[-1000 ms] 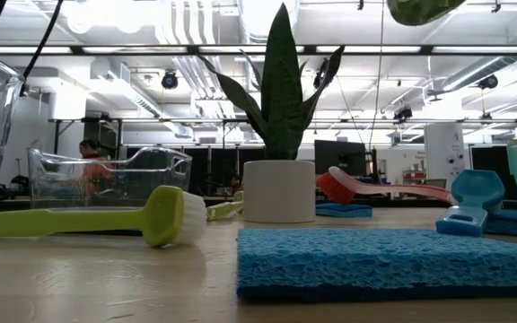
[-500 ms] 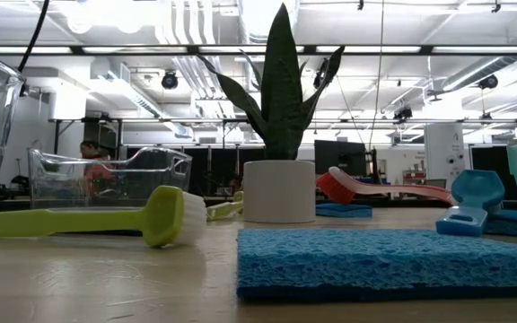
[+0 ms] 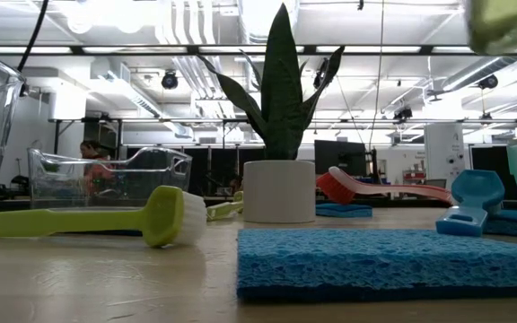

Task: Pick & Place Kitchen Sink Supplies
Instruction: Put the yellow dish soap into the green bin

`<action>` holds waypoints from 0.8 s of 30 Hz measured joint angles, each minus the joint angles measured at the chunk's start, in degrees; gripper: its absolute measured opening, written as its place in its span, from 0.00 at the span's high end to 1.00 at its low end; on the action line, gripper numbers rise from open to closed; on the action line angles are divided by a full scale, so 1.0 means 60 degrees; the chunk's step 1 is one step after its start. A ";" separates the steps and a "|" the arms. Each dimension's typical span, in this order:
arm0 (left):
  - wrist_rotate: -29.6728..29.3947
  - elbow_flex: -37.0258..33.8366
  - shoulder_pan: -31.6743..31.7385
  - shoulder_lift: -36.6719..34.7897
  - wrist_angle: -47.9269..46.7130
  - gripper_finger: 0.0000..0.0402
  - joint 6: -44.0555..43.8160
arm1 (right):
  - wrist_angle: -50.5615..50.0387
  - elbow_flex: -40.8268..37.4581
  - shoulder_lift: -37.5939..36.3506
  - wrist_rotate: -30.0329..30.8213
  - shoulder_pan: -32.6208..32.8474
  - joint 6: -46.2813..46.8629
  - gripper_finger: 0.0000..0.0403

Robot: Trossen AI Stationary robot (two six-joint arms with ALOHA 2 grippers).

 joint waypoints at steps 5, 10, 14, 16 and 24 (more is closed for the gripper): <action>0.0013 -0.0002 -0.0023 0.0000 -0.0067 0.29 -0.0010 | 0.0569 -0.0752 -0.0034 -0.0580 -0.0007 0.0061 0.48; 0.0042 -0.0004 -0.0021 0.0000 -0.0077 0.29 -0.0162 | 0.1499 -0.1355 -0.0109 -0.0999 -0.0006 -0.0018 0.48; 0.0042 -0.0004 -0.0027 0.0000 -0.0108 0.29 -0.0222 | 0.1706 -0.1624 -0.0110 -0.1371 -0.0011 0.0132 0.48; 0.0042 -0.0007 -0.0027 0.0000 -0.0069 0.29 -0.0226 | 0.1693 -0.1670 -0.0146 -0.1402 -0.0012 0.0013 0.48; 0.0039 -0.0011 -0.0027 0.0000 -0.0056 0.29 -0.0226 | 0.0734 -0.1108 -0.0434 -0.1657 -0.0037 -0.1084 0.48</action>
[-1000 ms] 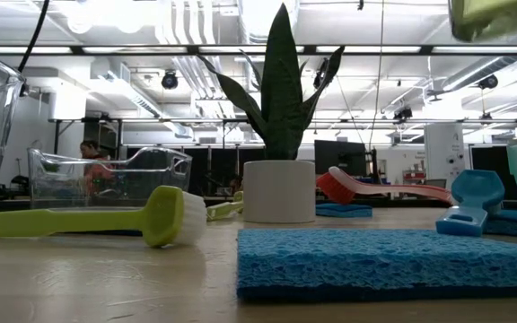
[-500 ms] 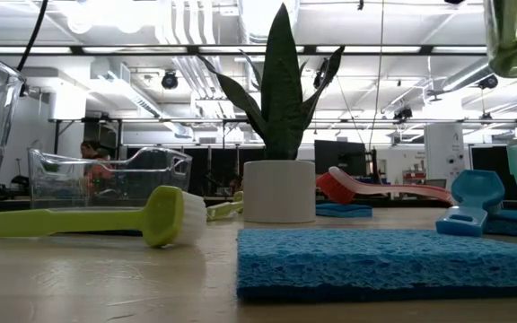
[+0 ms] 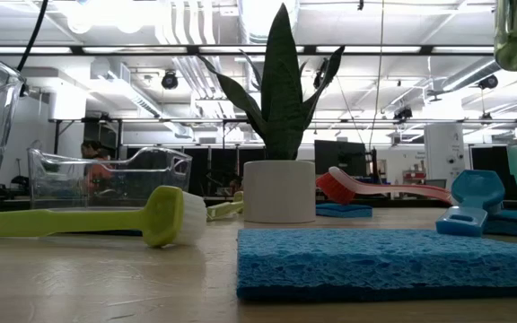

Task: Pick & Place Kitchen Sink Supplies
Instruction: Put the yellow dish soap into the green bin

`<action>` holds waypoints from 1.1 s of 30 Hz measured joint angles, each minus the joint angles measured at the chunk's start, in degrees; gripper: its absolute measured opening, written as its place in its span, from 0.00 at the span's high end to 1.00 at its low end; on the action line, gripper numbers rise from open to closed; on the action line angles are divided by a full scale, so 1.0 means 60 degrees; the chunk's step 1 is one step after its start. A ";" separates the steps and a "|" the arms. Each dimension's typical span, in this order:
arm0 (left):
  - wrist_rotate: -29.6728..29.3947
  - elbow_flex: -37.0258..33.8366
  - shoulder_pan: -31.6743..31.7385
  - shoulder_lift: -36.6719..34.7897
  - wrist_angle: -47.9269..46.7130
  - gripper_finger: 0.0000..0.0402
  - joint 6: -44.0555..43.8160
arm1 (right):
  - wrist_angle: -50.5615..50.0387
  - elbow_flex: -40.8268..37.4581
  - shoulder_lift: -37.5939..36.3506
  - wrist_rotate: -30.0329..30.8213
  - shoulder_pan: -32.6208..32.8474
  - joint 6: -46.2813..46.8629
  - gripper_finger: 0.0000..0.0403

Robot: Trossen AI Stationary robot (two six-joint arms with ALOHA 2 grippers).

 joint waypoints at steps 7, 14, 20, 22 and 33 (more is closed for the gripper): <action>0.0000 0.0000 0.0000 0.0000 -0.0003 0.29 -0.0004 | -0.0656 0.0529 -0.0131 0.0023 -0.0004 -0.1048 0.48; 0.0000 0.0000 0.0000 0.0004 -0.0005 0.29 -0.0052 | -0.0505 0.0545 0.0177 0.0059 -0.0082 -0.0422 0.48; -0.0004 0.0000 0.0000 0.0004 -0.0007 0.29 0.0007 | -0.0306 0.0627 0.0419 -0.0013 -0.0080 0.0074 0.48; -0.0004 0.0000 0.0000 0.0004 -0.0014 0.29 0.0012 | -0.0202 0.0633 0.0375 0.0008 -0.0080 0.0109 0.48; -0.0004 0.0000 0.0000 0.0004 -0.0113 0.29 0.0022 | -0.0221 0.0805 -0.0065 0.0047 -0.0112 -0.0930 0.48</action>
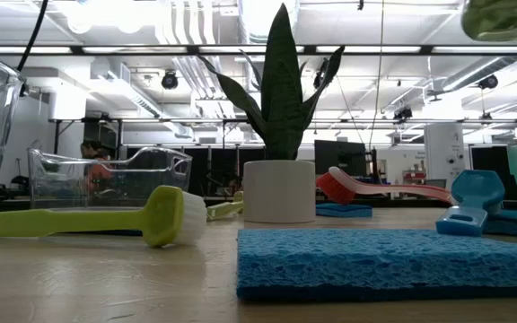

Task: Pick & Place Kitchen Sink Supplies
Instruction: Put the yellow dish soap into the green bin

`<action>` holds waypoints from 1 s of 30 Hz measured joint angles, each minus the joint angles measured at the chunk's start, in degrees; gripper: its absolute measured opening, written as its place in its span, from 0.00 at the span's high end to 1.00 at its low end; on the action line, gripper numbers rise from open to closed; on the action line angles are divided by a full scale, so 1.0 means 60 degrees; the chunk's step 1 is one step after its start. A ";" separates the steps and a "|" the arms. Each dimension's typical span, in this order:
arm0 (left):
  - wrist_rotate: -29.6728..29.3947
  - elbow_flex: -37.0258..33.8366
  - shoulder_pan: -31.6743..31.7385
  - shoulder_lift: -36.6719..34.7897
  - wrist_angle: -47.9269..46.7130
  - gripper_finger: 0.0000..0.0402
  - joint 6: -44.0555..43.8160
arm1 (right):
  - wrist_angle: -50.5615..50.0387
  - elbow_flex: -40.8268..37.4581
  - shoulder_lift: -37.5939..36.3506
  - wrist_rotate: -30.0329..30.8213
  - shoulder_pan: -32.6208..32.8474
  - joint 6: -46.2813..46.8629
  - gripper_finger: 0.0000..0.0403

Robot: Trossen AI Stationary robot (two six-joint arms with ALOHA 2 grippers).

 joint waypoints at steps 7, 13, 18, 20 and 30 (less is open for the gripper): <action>-0.0003 0.0000 0.0000 0.0000 -0.0036 0.29 0.0004 | -0.0466 0.0000 -0.0128 -0.0040 -0.0479 -0.0428 0.48; -0.0003 0.0000 0.0000 0.0000 -0.0043 0.29 0.0004 | -0.1241 0.0001 -0.0325 -0.0834 -0.1213 -0.0304 0.49; -0.0003 0.0000 0.0000 0.0000 -0.0040 0.29 0.0008 | -0.1409 0.0004 -0.0629 -0.1848 -0.1617 -0.0453 0.51; -0.0003 0.0000 0.0000 0.0000 -0.0042 0.29 0.0008 | -0.1408 0.0004 -0.0726 -0.2312 -0.1742 -0.0565 0.52; -0.0003 0.0000 0.0000 0.0001 -0.0040 0.29 -0.0015 | -0.1437 -0.0043 -0.0443 -0.3406 -0.2406 -0.0752 0.51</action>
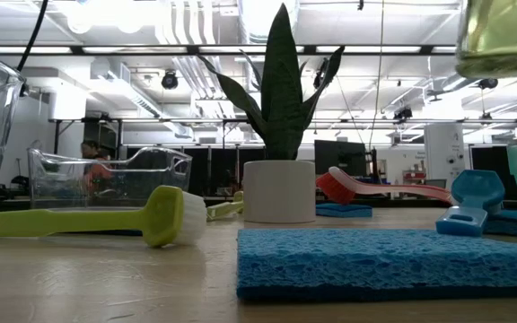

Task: Pick & Place Kitchen Sink Supplies
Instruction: Put the yellow dish soap into the green bin

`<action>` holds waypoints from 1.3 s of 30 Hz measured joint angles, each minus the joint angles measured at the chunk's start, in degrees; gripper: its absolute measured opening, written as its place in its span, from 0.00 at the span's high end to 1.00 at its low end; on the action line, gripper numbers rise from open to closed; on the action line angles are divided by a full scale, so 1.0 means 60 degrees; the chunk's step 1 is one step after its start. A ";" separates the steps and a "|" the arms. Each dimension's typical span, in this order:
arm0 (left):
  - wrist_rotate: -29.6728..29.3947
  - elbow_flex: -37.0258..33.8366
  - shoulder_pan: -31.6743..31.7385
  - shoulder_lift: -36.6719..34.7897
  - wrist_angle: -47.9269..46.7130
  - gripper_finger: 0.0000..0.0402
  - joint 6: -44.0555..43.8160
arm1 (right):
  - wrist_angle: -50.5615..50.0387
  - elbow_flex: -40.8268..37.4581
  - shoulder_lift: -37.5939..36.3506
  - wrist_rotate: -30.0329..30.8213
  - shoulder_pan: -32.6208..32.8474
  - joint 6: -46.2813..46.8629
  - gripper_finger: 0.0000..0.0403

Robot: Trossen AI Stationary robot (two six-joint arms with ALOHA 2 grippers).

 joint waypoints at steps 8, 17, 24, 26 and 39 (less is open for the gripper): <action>0.0000 0.0000 0.0000 0.0003 -0.0004 0.29 -0.0039 | 0.0149 0.0003 0.0817 -0.1380 -0.0349 -0.0082 0.51; 0.0050 0.0000 0.0000 0.0003 -0.0030 0.29 -0.0095 | 0.0229 -0.0041 0.1562 -0.2057 -0.0349 -0.0091 0.51; 0.0073 0.0000 0.0000 0.0003 -0.0113 0.29 -0.0109 | 0.0325 -0.0044 0.2020 -0.3127 -0.0349 -0.0174 0.51; 0.0073 0.0000 0.0000 0.0003 -0.0127 0.29 -0.0169 | 0.0394 -0.0044 0.2129 -0.3317 -0.0342 -0.0263 0.51; 0.0073 0.0000 0.0000 0.0003 -0.0186 0.29 -0.0339 | 0.0672 0.0021 0.2882 -0.3856 -0.0557 -0.0707 0.51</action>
